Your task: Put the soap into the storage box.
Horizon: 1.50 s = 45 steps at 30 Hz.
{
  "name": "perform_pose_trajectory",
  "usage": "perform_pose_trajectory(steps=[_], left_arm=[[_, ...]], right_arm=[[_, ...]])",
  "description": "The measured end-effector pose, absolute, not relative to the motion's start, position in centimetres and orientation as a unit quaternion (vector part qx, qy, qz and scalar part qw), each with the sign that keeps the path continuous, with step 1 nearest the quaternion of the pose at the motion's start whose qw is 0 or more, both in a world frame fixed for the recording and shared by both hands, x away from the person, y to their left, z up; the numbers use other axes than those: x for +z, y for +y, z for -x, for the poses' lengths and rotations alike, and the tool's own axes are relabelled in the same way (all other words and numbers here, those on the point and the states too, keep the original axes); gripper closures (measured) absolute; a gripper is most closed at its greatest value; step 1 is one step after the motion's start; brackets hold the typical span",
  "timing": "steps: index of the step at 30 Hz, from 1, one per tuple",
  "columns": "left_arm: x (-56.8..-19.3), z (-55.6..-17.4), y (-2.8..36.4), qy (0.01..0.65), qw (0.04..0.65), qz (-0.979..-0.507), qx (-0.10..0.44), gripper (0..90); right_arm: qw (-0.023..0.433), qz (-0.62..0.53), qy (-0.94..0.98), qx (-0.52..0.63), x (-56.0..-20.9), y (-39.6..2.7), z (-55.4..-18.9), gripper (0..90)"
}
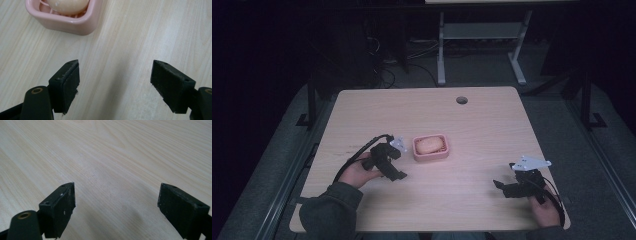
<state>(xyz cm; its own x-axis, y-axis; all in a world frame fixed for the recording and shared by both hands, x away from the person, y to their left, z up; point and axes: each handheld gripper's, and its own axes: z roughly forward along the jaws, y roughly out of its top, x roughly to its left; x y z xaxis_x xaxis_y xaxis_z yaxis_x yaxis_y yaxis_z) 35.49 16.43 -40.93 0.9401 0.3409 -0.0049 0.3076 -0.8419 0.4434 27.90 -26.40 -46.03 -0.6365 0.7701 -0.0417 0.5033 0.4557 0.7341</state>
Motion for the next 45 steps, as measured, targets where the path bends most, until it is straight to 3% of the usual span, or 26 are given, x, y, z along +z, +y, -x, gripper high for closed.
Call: perform_pose_trajectory(steps=[45], left_arm=[[-43.0, -31.3, 21.3, 0.185, 0.23, -0.955, 0.035, 23.2]], right_arm=[[0.183, -0.388, 0.836, 0.343, -46.4, -26.2, -27.9, 14.1]])
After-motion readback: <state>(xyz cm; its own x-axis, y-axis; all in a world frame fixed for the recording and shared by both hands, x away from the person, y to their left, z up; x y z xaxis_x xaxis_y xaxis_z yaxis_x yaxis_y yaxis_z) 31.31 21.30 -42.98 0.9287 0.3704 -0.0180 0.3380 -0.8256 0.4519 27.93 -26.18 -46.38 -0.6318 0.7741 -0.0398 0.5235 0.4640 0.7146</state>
